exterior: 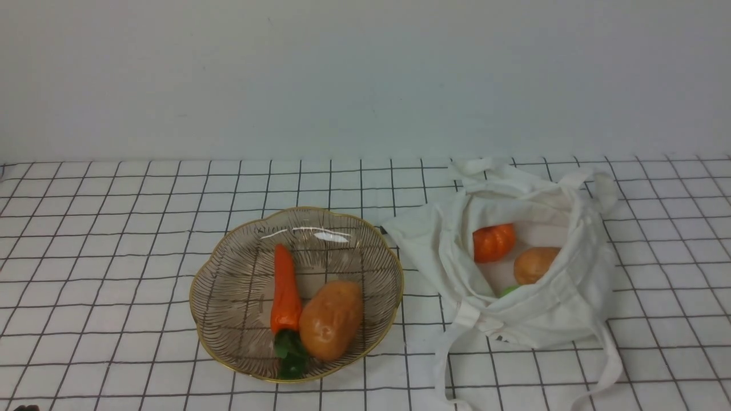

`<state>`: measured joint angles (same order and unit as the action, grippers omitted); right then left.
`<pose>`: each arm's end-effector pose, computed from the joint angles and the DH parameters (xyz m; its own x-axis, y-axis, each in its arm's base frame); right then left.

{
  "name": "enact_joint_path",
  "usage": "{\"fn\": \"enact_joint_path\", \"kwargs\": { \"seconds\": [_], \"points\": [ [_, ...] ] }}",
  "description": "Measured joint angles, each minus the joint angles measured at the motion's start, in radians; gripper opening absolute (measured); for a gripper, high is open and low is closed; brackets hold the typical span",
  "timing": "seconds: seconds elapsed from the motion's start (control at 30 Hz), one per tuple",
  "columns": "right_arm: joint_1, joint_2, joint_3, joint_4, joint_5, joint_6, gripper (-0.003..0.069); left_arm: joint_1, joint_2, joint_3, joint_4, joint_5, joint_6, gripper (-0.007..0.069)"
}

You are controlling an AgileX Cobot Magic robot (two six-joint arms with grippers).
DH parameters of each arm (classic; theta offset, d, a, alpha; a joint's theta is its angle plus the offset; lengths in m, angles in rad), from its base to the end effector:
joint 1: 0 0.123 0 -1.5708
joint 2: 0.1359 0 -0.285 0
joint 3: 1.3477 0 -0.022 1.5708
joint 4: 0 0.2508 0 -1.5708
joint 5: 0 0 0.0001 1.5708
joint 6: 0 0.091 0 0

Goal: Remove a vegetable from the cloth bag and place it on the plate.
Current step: Use the right arm to grab a potato from the bag

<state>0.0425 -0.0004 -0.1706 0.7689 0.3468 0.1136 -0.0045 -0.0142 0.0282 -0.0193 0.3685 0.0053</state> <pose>0.0419 0.0234 0.2471 -0.2061 0.7231 -0.6593 -0.1858 0.6326 0.7519 0.0527 -0.0009 0.1713 -0.2911 -0.0114 -0.9566 0.0075 0.9999 -0.0142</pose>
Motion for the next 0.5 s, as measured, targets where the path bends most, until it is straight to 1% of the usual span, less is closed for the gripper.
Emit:
{"fn": "enact_joint_path", "kwargs": {
  "seconds": [0.07,0.1,0.13,0.17,0.27,0.3,0.37,0.4,0.5],
  "points": [
    [0.002,0.048,-0.127,-0.081,0.032,-0.108,-0.0015,0.0,0.0,0.0,0.0,0.0,0.0,-0.0008],
    [0.002,0.104,-0.189,-0.136,0.081,-0.152,-0.0015,0.0,0.0,0.0,0.0,0.0,0.0,-0.0008],
    [0.002,0.115,-0.201,-0.149,0.081,-0.157,-0.0015,0.0,0.0,0.0,0.0,0.0,0.0,-0.0008],
    [0.002,0.203,-0.292,-0.251,0.175,-0.178,-0.0015,0.0,0.0,0.0,0.0,0.0,0.0,-0.0008],
    [0.002,0.47,-0.434,-0.434,0.396,-0.15,-0.0015,0.0,0.0,0.0,0.0,0.0,0.0,-0.0008],
    [0.002,0.47,-0.44,-0.441,0.407,-0.147,-0.0015,0.0,0.0,0.0,0.0,0.0,0.0,-0.0008],
    [0.002,0.645,-0.5,-0.48,0.486,-0.132,-0.0015,0.0,0.0,0.0,0.0,0.0,0.0,-0.0008],
    [0.003,0.699,-0.517,-0.479,0.497,-0.132,-0.0014,0.0,0.0,0.0,0.0,0.0,0.0,-0.0008],
    [0.006,0.877,-0.574,-0.421,0.499,-0.2,0.0002,0.0,0.0,0.0,0.0,0.0,0.0,-0.0008]
  ]
}}
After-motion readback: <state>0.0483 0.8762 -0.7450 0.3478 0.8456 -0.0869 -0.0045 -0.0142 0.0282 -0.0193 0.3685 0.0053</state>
